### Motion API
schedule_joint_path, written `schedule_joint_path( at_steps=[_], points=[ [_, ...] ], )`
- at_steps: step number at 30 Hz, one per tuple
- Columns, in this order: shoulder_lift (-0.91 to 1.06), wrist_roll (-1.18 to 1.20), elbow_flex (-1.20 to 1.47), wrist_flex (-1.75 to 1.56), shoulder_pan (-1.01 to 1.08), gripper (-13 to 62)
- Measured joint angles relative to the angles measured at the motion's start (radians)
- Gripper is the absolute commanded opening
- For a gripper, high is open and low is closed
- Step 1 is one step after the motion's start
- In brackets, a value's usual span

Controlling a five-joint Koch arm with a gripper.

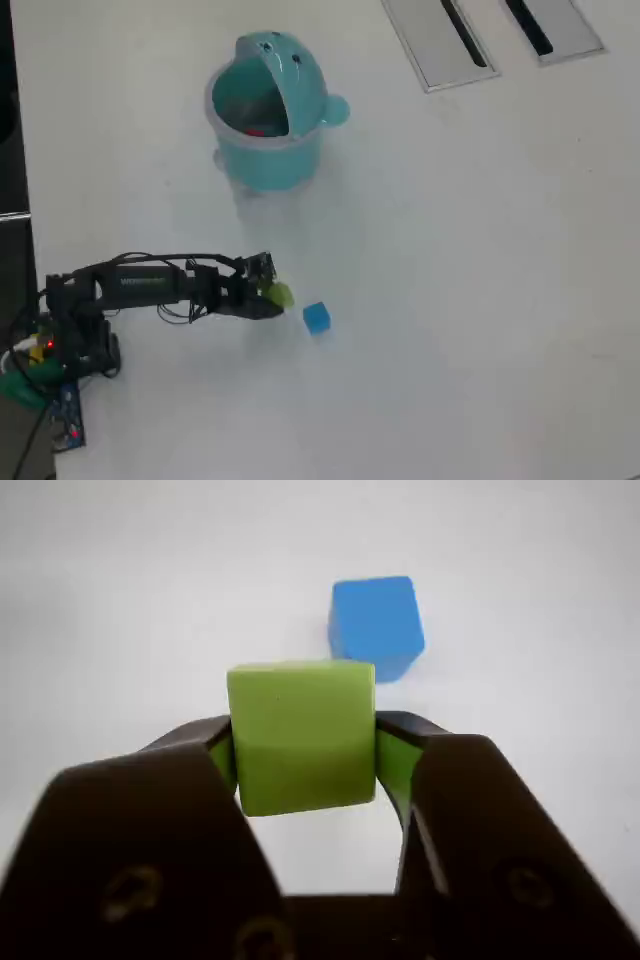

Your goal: Grasp RGB lego blocks and put them in the bin one by one.

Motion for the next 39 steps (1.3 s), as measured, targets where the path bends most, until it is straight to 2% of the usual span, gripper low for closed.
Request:
schedule_joint_path(
  at_steps=[14, 17, 29, 32, 36, 39],
  points=[
    [0.232, 0.281, -0.025, -0.055, -0.293, 11.2],
    [0.242, 0.333, -0.072, -0.173, -0.357, 11.1],
    [0.255, 0.391, -0.195, -0.284, -0.528, 10.9],
    [0.255, 0.436, -0.314, -0.314, -0.62, 10.8],
    [0.206, 0.445, -0.442, -0.334, -0.673, 10.8],
    [0.172, 0.448, -0.442, -0.377, -0.69, 10.1]
  ],
)
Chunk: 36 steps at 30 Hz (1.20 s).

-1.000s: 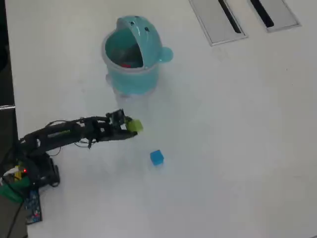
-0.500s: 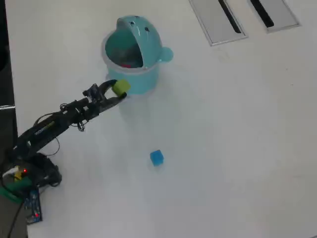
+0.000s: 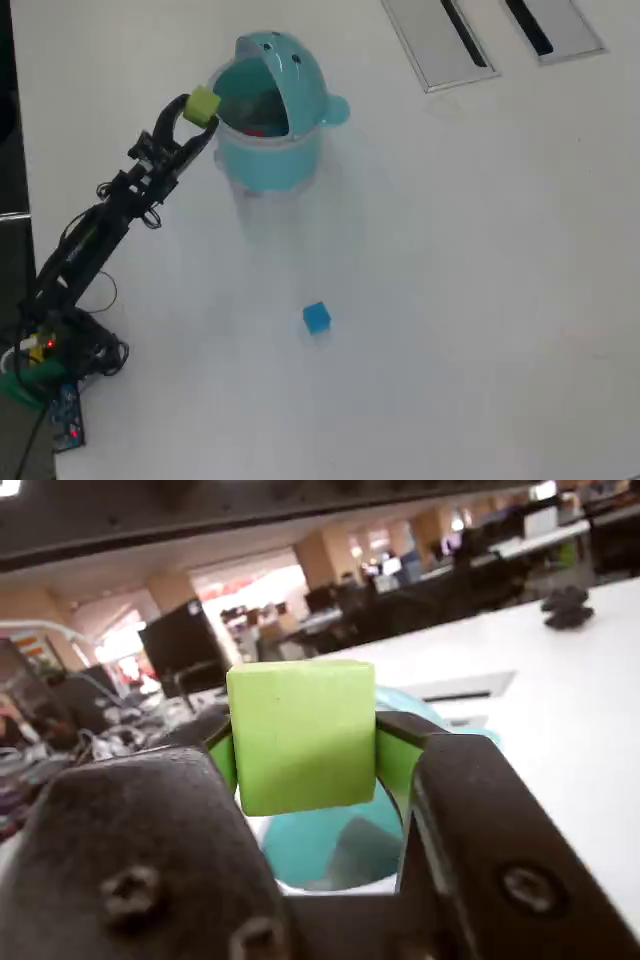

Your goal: Grasp RGB lego blocks and put them in the bin one by one.

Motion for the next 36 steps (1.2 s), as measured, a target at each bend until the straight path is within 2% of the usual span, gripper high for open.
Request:
schedule_joint_path(
  at_steps=[18, 23, 24, 31, 36],
  points=[
    [-0.206, 0.011, -0.005, -0.189, -0.044, 10.0],
    [-0.33, 0.029, -0.124, -0.224, -0.038, 10.0],
    [-0.382, 0.029, -0.213, -0.225, -0.041, 10.0],
    [-0.463, 0.029, -0.215, -0.23, -0.048, 10.1],
    [-0.575, 0.029, -0.314, -0.236, -0.051, 10.2]
  ],
)
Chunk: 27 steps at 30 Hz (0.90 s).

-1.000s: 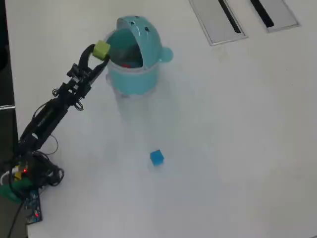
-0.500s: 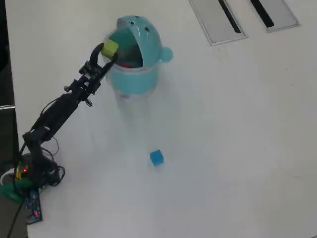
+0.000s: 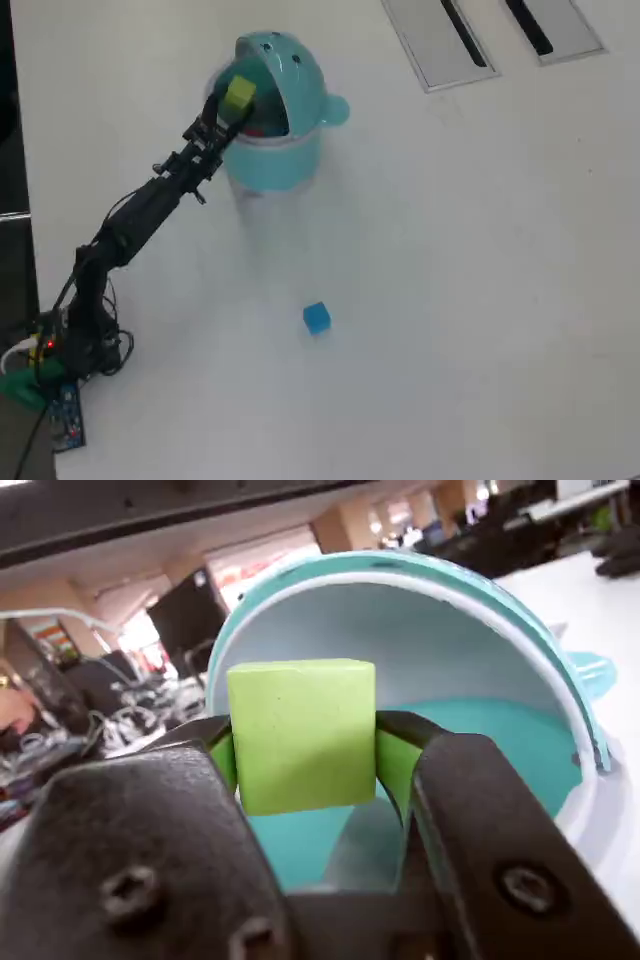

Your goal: Grasp RGB lego blocks and put them in the bin one by one.

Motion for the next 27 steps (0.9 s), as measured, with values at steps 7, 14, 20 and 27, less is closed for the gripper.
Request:
schedule_joint_path(
  at_steps=[7, 14, 20, 27],
  points=[
    [-0.017, -0.081, 0.0, -0.002, -0.003, 24.2],
    [-0.017, -0.181, -0.002, -0.002, -0.008, 28.4],
    [0.011, -0.252, 0.0, 0.066, 0.002, 28.5],
    [0.166, -0.336, 0.181, 0.193, 0.084, 30.1]
  ],
)
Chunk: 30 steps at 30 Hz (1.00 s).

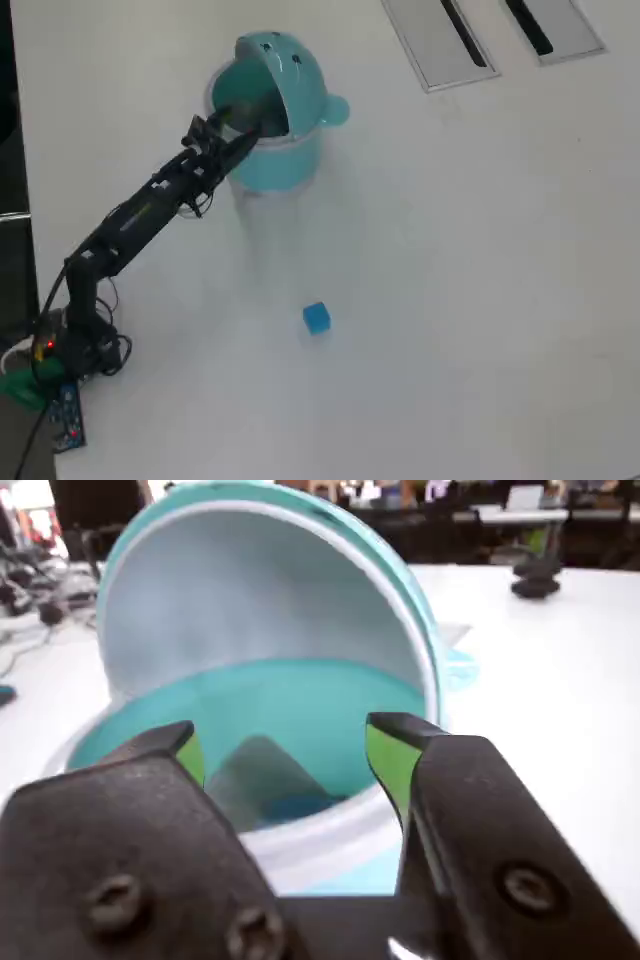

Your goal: Grasp RGB lego blocks and put them in the bin one by one.

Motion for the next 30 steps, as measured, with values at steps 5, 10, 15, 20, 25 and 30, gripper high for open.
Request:
schedule_joint_path(
  at_steps=[5, 10, 15, 20, 25, 30],
  points=[
    [0.12, -0.029, 0.14, 0.051, 0.071, 30.1],
    [0.218, -0.054, 0.245, 0.181, 0.186, 31.7],
    [0.276, -0.098, 0.367, 0.267, 0.288, 31.8],
    [0.304, -0.155, 0.469, 0.273, 0.365, 31.8],
    [0.305, -0.195, 0.509, 0.304, 0.445, 33.2],
    [0.302, -0.275, 0.54, 0.305, 0.541, 33.3]
  ],
)
